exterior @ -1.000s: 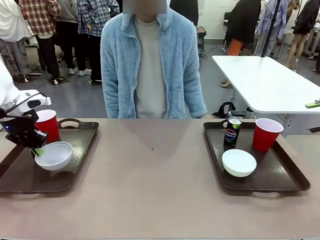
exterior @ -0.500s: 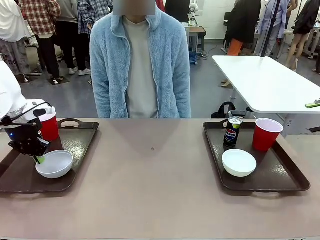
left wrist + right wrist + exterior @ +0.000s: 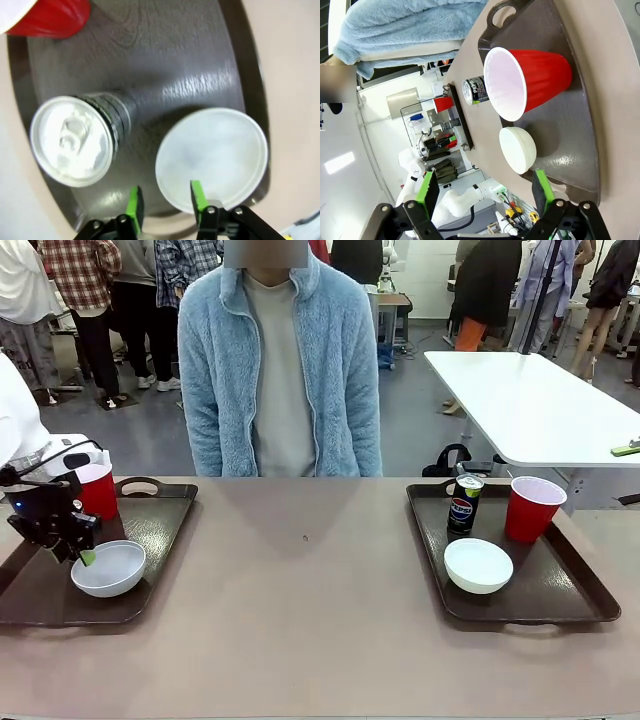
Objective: Prepare tableware on both trays.
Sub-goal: Pick up a Picnic Bowl from the table and place it on a Handle tray.
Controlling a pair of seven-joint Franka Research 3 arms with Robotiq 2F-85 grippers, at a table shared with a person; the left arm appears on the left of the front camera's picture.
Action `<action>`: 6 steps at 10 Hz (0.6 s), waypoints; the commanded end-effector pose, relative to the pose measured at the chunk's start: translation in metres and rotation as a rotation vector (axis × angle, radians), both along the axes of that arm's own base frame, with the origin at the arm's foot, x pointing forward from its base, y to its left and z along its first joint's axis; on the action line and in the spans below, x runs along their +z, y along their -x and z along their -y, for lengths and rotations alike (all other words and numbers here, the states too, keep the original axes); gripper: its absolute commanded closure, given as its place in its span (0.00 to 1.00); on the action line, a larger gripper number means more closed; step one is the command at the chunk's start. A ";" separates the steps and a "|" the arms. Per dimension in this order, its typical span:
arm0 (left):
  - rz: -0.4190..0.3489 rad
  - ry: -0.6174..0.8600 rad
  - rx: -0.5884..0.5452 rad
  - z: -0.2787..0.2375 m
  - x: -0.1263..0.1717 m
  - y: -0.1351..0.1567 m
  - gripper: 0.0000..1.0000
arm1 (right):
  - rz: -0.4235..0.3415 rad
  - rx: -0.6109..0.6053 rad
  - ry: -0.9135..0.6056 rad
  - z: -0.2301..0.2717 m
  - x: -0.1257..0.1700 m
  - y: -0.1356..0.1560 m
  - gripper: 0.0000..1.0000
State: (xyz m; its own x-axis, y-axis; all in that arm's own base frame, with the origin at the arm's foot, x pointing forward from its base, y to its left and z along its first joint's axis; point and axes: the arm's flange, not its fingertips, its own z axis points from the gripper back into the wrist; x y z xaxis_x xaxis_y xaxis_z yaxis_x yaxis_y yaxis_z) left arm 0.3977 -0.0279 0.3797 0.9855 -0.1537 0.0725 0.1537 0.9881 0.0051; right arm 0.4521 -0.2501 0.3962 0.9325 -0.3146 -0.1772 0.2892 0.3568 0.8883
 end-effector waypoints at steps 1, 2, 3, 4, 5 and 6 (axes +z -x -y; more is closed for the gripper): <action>-0.047 0.001 -0.069 0.000 0.014 0.057 0.48 | 0.006 -0.002 -0.003 0.000 0.000 0.000 0.03; -0.064 0.009 -0.083 0.001 0.029 0.063 0.00 | 0.006 -0.002 -0.003 0.000 0.000 0.000 0.03; -0.079 0.024 -0.086 0.001 0.041 0.067 0.29 | 0.006 -0.002 -0.003 0.000 0.000 0.000 0.03; -0.082 0.038 -0.084 0.001 0.055 0.068 0.00 | 0.006 -0.002 -0.003 0.000 0.000 0.000 0.03; -0.072 0.045 -0.077 0.001 0.068 0.069 0.10 | 0.006 -0.002 -0.003 0.000 0.000 0.000 0.03; -0.047 0.045 -0.064 0.001 0.080 0.069 0.00 | 0.006 -0.002 -0.003 0.000 0.000 0.000 0.03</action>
State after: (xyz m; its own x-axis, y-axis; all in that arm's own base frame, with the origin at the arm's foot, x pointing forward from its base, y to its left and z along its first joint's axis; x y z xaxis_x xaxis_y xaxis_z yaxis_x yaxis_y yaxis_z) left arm 0.3352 -0.0307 0.4563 0.9769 -0.2136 0.0072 0.2137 0.9768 -0.0165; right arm 0.4522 -0.2501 0.3961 0.9325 -0.3145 -0.1773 0.2892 0.3568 0.8883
